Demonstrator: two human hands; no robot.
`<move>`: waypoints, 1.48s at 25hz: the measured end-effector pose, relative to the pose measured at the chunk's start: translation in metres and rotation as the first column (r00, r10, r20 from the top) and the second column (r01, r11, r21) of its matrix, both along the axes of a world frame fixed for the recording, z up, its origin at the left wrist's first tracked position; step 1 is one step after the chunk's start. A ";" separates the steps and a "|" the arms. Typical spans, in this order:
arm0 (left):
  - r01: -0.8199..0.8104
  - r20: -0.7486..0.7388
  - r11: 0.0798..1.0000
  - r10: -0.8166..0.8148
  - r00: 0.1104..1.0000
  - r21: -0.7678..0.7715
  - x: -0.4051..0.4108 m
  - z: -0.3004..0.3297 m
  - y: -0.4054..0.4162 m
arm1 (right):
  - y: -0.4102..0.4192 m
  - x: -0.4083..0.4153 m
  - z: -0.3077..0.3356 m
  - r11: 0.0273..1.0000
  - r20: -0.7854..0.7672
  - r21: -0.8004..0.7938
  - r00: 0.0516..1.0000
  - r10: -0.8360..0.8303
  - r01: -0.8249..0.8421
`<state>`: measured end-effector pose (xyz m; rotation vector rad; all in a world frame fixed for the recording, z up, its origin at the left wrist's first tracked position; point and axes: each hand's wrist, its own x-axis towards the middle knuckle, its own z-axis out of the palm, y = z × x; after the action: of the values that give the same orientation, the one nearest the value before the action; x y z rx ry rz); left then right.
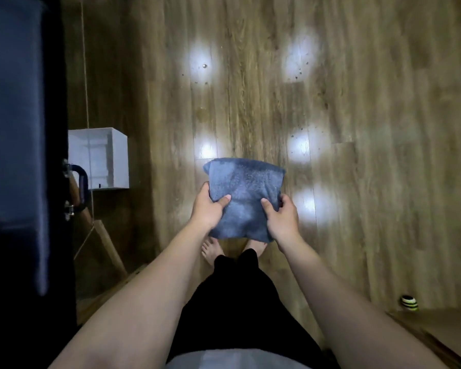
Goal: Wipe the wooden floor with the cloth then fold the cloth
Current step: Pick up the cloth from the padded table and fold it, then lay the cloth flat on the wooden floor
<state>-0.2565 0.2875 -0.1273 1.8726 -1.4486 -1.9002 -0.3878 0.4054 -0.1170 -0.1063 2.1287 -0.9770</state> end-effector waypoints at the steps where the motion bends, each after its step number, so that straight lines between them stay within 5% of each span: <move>1: 0.020 -0.002 1.000 -0.020 1.000 0.000 -0.002 -0.018 -0.002 | 0.002 -0.001 -0.015 1.000 -0.006 0.002 1.000 -0.014 0.014; 15: 0.059 0.019 0.992 -0.062 0.998 0.113 -0.062 -0.383 0.002 | 0.011 -0.039 -0.366 0.984 -0.012 0.090 0.988 -0.152 0.153; 22: 0.264 0.095 0.962 -0.257 0.962 -0.065 -0.111 -0.547 -0.018 | -0.010 -0.074 -0.534 0.986 -0.148 0.113 0.984 -0.104 0.121; 24: 0.480 0.325 0.842 -0.394 0.859 -0.248 -0.113 -0.577 -0.018 | -0.016 -0.077 -0.570 0.974 -0.229 0.204 0.973 -0.045 0.093; 27: 0.673 0.606 0.576 -0.348 0.715 -0.463 -0.106 -0.601 -0.011 | -0.021 -0.073 -0.599 0.909 -0.419 0.414 0.898 0.138 0.053; 31: 0.737 0.643 0.591 -0.432 0.633 -0.328 -0.099 -0.613 -0.019 | -0.028 -0.074 -0.595 0.877 -0.523 0.478 0.818 0.238 0.050; 34: 0.793 0.712 0.585 -0.484 0.509 -0.169 -0.097 -0.615 -0.033 | -0.046 -0.073 -0.585 0.884 -0.625 0.419 0.639 0.448 -0.210; 37: 0.778 0.657 0.536 -0.462 0.595 -0.328 -0.089 -0.613 -0.047 | -0.067 -0.059 -0.596 0.772 -0.463 0.505 0.634 0.620 -0.386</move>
<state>-0.3457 0.2409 -0.7401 1.6467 -2.8371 -0.8122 -0.4471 0.3388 -0.7132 -0.9171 2.5911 -0.1784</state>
